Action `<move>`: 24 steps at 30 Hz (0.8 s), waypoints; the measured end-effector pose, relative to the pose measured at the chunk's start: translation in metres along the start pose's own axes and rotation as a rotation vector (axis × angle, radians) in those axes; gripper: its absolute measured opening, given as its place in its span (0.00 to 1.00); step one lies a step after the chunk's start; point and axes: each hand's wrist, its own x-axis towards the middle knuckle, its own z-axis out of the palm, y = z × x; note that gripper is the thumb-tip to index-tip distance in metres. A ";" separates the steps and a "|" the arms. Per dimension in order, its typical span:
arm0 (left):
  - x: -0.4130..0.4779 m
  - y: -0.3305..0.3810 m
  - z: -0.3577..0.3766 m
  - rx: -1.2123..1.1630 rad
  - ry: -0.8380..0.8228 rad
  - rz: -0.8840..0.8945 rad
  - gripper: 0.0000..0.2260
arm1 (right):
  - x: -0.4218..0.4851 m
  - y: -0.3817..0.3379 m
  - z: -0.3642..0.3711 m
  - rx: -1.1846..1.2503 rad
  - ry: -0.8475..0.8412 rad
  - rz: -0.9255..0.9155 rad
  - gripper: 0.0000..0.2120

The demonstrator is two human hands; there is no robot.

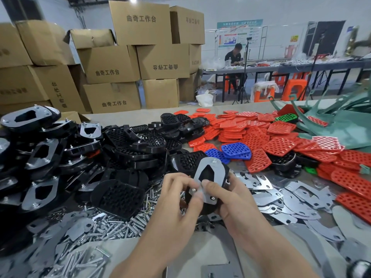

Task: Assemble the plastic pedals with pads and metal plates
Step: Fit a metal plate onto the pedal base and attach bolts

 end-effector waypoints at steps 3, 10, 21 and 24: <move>0.000 0.001 0.001 0.043 -0.032 0.031 0.03 | -0.001 0.000 0.000 -0.016 -0.009 -0.003 0.12; 0.000 -0.001 0.001 0.052 -0.002 0.028 0.04 | 0.000 0.000 0.001 -0.012 -0.010 -0.013 0.14; 0.000 -0.001 0.000 0.027 -0.033 0.017 0.05 | 0.000 0.001 -0.001 -0.049 0.006 -0.023 0.14; -0.001 0.001 -0.002 -0.022 0.005 0.015 0.08 | 0.001 0.000 -0.001 -0.027 0.013 -0.011 0.12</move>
